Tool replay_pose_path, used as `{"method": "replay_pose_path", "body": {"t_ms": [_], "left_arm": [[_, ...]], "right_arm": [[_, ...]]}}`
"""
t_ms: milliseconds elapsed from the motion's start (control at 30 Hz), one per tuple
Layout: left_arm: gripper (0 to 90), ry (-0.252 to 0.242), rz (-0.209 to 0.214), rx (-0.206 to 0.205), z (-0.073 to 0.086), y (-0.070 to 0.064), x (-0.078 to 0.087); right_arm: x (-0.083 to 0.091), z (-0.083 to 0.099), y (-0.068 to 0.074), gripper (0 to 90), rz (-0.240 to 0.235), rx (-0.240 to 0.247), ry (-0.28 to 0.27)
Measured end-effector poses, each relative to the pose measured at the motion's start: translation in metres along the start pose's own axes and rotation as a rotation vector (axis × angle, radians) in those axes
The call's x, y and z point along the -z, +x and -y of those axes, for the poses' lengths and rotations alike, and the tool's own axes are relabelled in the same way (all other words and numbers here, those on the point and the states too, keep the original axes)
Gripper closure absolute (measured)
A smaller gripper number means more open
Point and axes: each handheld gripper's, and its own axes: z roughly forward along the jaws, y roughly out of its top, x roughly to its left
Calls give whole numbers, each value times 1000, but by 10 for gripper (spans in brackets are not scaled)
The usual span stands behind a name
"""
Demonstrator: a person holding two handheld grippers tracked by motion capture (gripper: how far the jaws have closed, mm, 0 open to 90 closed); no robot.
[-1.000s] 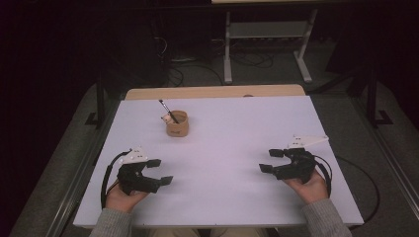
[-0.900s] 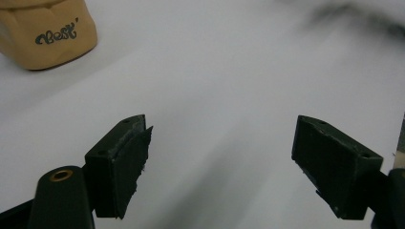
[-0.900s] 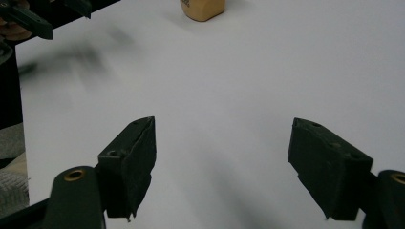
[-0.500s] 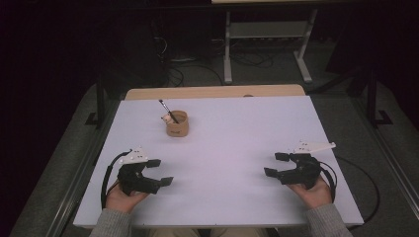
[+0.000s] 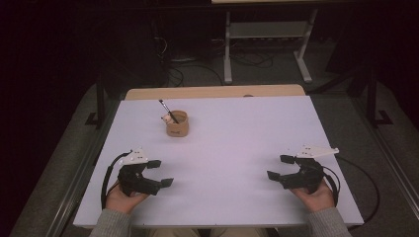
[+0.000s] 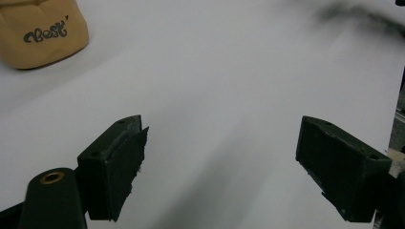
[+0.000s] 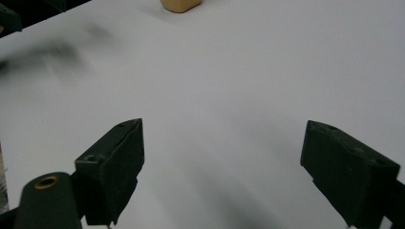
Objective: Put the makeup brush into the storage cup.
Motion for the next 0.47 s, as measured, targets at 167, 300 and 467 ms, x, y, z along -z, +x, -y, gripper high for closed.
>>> {"method": "replay_pose_path", "body": {"t_ms": [167,300,467], "left_arm": [[162,2,2,0,1,0,0],[162,3,6,-1,1,0,-1],[162,3,6,-5,0,-1,-1]], "right_arm": [[3,4,1,137,18,13,-8],[2,5,2,138,17,17,0],[1,5,2,138,19,17,0]]}}
